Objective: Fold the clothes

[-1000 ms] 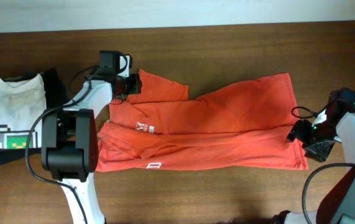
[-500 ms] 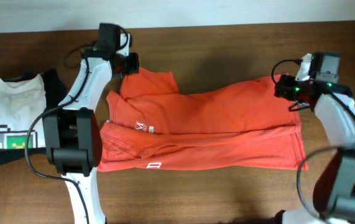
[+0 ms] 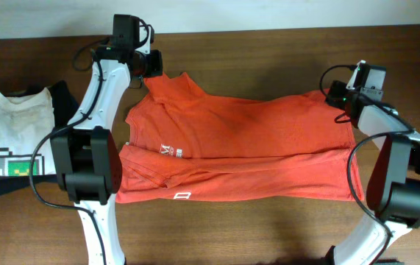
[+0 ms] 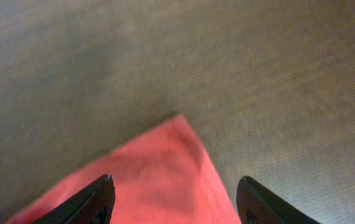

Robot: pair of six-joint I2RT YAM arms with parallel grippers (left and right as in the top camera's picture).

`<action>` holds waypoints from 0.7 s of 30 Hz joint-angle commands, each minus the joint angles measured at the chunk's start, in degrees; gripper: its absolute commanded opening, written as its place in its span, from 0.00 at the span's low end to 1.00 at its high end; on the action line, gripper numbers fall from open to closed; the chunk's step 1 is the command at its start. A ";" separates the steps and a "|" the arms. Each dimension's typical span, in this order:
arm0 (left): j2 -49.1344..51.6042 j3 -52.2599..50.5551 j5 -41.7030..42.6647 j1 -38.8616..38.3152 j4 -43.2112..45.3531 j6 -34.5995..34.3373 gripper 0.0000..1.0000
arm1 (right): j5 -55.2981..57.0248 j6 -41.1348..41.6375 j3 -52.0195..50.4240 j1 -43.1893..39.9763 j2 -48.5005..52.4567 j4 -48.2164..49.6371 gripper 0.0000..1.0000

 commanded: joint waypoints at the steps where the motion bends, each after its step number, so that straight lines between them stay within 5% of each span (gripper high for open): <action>1: 0.44 0.87 -0.39 -0.68 -4.35 0.11 0.01 | 0.92 0.42 0.59 -0.04 4.15 4.55 0.66; 3: 0.44 0.87 -0.39 -0.68 -6.45 0.11 0.01 | 0.66 0.46 0.59 0.00 7.02 5.90 0.64; 4: 0.44 0.87 -0.39 -0.68 -6.84 0.11 0.00 | 0.72 0.44 0.59 0.00 7.82 5.77 0.52; 6: 0.44 0.87 -0.39 -0.72 -7.06 0.11 0.00 | 1.14 0.46 0.59 -0.07 8.11 5.35 0.07; 10: -1.92 2.05 -0.33 -0.11 -11.78 0.13 0.00 | 1.14 0.46 3.08 -2.19 3.82 -3.78 0.04; 13: -9.38 2.54 -0.22 0.09 -17.46 0.13 0.00 | 0.35 0.39 9.70 -3.28 -1.99 -20.28 0.04; 21: -18.69 2.40 -0.24 0.90 -48.85 0.13 0.00 | 0.72 0.42 16.00 -4.68 -3.61 -60.63 0.04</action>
